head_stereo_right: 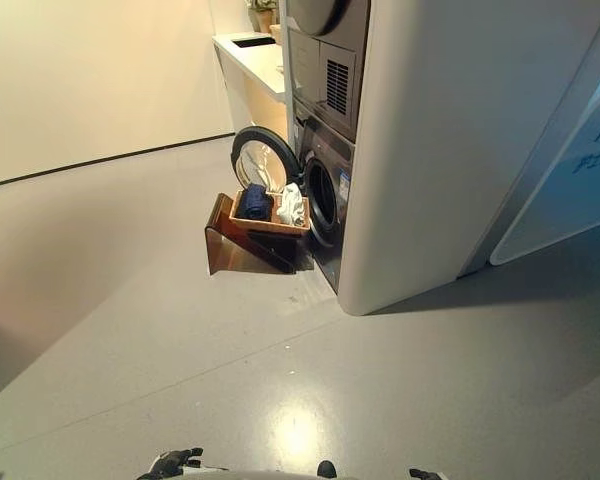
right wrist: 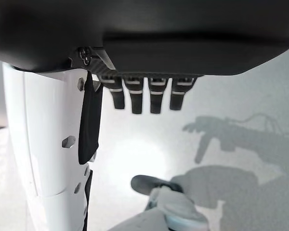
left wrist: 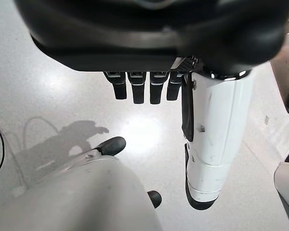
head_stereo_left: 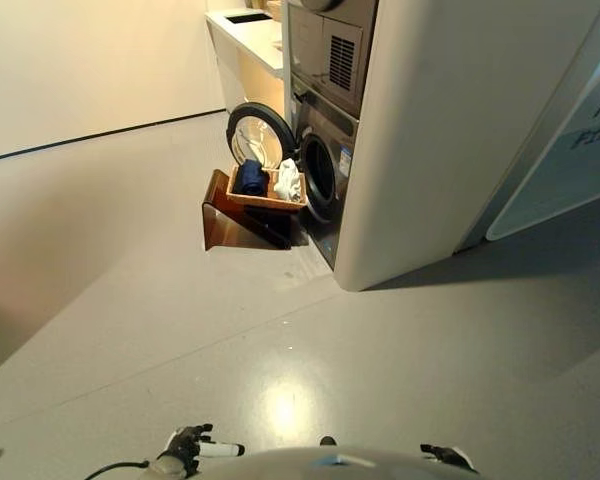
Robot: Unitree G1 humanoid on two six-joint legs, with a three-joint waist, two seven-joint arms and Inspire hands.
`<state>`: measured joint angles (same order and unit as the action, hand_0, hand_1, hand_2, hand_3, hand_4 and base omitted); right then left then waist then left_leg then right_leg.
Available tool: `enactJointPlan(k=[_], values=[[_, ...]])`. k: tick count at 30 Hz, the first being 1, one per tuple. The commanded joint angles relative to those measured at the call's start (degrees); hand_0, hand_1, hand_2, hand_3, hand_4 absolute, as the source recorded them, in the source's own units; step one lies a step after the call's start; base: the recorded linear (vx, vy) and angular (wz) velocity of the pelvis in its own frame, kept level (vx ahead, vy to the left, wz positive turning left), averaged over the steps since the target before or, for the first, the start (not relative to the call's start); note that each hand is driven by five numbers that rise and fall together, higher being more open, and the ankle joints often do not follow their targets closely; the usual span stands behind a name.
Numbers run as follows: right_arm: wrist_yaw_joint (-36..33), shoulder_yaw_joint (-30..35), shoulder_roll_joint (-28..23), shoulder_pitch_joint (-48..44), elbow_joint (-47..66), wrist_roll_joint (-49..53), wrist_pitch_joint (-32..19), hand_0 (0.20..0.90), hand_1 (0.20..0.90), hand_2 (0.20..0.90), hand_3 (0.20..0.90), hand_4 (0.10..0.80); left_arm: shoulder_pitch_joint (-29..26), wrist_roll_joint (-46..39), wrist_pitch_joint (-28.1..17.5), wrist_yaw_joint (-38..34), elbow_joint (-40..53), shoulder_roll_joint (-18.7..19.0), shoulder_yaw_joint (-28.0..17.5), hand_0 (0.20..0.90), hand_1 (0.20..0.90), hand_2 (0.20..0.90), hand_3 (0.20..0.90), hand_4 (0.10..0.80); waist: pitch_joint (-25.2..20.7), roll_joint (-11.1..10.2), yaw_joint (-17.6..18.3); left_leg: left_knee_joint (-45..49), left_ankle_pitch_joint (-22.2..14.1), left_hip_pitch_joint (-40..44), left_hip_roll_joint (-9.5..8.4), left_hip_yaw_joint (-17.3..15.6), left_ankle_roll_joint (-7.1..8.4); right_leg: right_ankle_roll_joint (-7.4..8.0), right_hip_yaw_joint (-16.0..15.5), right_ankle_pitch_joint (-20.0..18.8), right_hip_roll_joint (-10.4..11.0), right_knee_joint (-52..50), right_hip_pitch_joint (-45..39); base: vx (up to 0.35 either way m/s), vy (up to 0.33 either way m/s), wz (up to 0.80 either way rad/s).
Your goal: Pick up the clothes and place them into the washing machine
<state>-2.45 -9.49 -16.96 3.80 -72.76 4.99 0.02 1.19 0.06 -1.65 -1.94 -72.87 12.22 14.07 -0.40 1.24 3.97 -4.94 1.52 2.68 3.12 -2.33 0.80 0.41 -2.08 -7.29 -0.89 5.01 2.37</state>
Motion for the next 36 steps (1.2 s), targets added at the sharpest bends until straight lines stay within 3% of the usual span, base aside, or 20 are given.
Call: enactJointPlan(k=[1, 12, 18, 24, 28, 29, 31, 33, 36], values=[[-0.7, -1.94, 1.2, -3.06, -0.87, -0.54, -1.09, 0.9, 0.9, 0.9, 0.9, 0.8, -3.8, 2.06, -0.54, -2.07, -2.48, 2.41, -2.43, 0.9, 0.9, 0.9, 0.9, 0.8, 1.41, -2.58, 0.83, -0.06, -5.15, 1.36, -2.05, -0.24, 0.48, 5.53, 2.1, 8.03, 4.32, -0.01, -3.43, 0.0, 0.0, 0.0], [-0.2, -2.07, 1.25, -3.37, -1.25, -0.71, -0.77, 0.9, 0.9, 0.9, 0.9, 0.8, -3.72, 1.22, -0.64, -1.84, -1.91, 2.26, -2.53, 0.9, 0.9, 0.9, 0.9, 0.8, 1.59, -2.7, 0.67, -0.06, -5.63, 1.35, -2.41, -0.24, 0.04, 5.72, 1.97, 8.3, 4.66, -0.01, -3.6, 0.013, 0.005, 0.0], [-0.23, -1.63, 0.77, -4.56, -2.17, -0.69, -0.38, 0.9, 0.9, 0.9, 0.9, 0.8, -4.35, 0.74, -0.4, -1.85, -1.9, 2.28, -2.47, 0.9, 0.9, 0.9, 0.9, 0.8, 2.26, -2.8, 0.31, 1.49, -6.82, 0.61, -3.18, -0.46, -1.17, 5.68, 1.8, 8.96, 5.36, -1.49, -3.3, 0.044, 0.033, -0.01], [-0.32, 0.43, -0.39, -5.59, -4.15, -0.35, 0.41, 0.9, 0.9, 0.9, 0.9, 0.8, -4.78, -0.27, 0.27, -2.03, -2.58, 2.63, -3.85, 0.9, 0.9, 0.9, 0.9, 0.8, 3.19, -1.7, -0.07, 5.48, -10.23, -0.5, -4.3, -0.34, -3.61, 6.88, 2.18, 11.4, 5.8, -12.98, 1.62, 0.092, 0.1, -0.07], [-0.8, 1.91, -1.39, -5.28, -5.4, -0.62, 0.73, 0.9, 0.9, 0.9, 0.9, 0.8, -5.15, -0.43, -0.07, -2.2, -0.6, 3.44, -3.48, 0.9, 0.9, 0.9, 0.9, 0.8, 4.44, -0.42, 0.88, 6.04, -11.35, 1.33, -4.56, 1.77, -4.81, 7.57, 2.18, 9.2, 5.75, -23.92, 5.73, 0.144, 0.12, -0.04], [-1.21, 2.1, -1.88, -5.2, -5.18, -0.46, 0.51, 0.9, 0.9, 0.9, 0.9, 0.8, -5.49, -0.48, -0.55, -2.48, 1.96, 4.66, -2.94, 0.9, 0.9, 0.9, 0.9, 0.8, 6.28, 0.51, 2.35, 5.86, -11.17, 2.93, -3.71, 3.88, -5.16, 7.63, 3.8, 8.61, 3.39, -32.25, 10.06, 0.146, 0.092, 0.12], [-1.56, 2.71, -2.27, -5.21, -4.89, 0.33, 0.18, 0.9, 0.9, 0.9, 0.9, 0.8, -5.34, -0.88, -0.7, -2.82, 2.13, 5.31, -3.21, 0.9, 0.9, 0.9, 0.9, 0.8, 6.77, 1.41, 3.16, 5.57, -10.27, 3.87, -2.99, 4.41, -4.59, 7.02, 3.16, 9.11, 3.02, -33.97, 13.72, 0.233, 0.078, 0.17], [-1.94, 3.27, -2.51, -4.96, -4.86, 0.63, 0.19, 0.9, 0.9, 0.9, 0.9, 0.8, -5.71, -0.96, -0.92, -3.59, 1.68, 5.61, -3.54, 0.9, 0.9, 0.9, 0.9, 0.8, 6.86, 1.63, 3.88, 5.12, -10.24, 6.13, -2.9, 5.38, -3.47, 6.27, 0.68, 9.54, 4.65, -27.68, 15.88, 0.315, -0.033, -0.01], [-2.62, 3.84, -2.59, -4.47, -4.93, 0.46, 0.42, 0.9, 0.9, 0.9, 0.9, 0.8, -6.49, -1.33, -1.6, -4.49, 1.61, 5.36, -3.89, 0.9, 0.9, 0.9, 0.9, 0.8, 7.34, 0.87, 5.6, 4.29, -12.11, 11.14, -2.7, 6.97, -1.43, 8.07, -2.51, 3.32, 7.79, -11.55, 19.09, 0.428, -0.151, -0.01]])
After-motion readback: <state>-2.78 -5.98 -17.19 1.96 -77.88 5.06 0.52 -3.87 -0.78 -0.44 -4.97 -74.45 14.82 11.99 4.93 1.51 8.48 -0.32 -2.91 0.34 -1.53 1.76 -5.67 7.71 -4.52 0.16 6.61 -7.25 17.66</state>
